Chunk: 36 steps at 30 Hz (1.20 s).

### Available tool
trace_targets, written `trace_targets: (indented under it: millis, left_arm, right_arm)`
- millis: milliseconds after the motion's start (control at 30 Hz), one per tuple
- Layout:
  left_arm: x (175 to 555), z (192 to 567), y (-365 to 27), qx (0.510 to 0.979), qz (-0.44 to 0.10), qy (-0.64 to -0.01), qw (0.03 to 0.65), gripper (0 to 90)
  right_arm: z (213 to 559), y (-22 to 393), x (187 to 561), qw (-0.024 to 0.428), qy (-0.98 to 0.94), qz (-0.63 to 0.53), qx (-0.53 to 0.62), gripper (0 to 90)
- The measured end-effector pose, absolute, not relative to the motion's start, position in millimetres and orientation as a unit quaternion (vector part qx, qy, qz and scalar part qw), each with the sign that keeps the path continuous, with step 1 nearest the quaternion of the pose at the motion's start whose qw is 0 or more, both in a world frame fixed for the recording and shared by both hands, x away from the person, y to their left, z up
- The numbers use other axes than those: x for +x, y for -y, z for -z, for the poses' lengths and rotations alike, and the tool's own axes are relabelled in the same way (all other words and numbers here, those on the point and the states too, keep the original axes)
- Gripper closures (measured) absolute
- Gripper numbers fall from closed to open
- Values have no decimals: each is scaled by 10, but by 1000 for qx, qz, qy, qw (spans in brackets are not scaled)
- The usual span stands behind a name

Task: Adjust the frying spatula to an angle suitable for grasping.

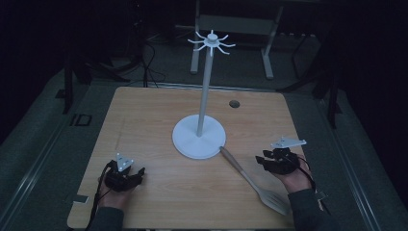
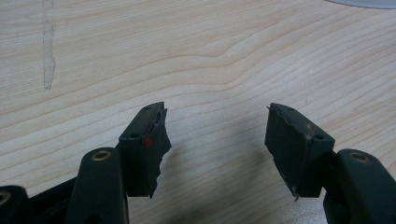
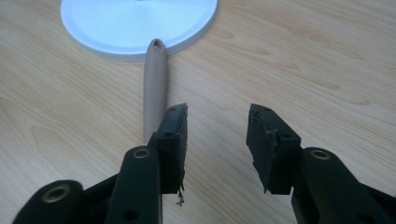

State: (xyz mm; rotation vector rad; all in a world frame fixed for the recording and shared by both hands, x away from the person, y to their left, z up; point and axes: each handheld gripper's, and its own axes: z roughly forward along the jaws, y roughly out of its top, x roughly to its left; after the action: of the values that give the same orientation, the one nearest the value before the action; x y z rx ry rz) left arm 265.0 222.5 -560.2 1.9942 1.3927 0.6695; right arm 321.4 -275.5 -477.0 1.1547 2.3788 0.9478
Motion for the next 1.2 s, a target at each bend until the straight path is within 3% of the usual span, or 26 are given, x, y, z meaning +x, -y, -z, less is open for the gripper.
trace_targets:
  millis: [433, 1200]
  left_arm:
    - [2650, 5600, -2229, 753, -252, -525, 304, 389]
    - [2647, 5594, -2234, 752, -253, -526, 306, 389]
  right_arm:
    - [4795, 2595, 3339, 138, -861, -292, 393, 612]
    - [5134, 2248, 3553, 44, -893, -232, 383, 593]
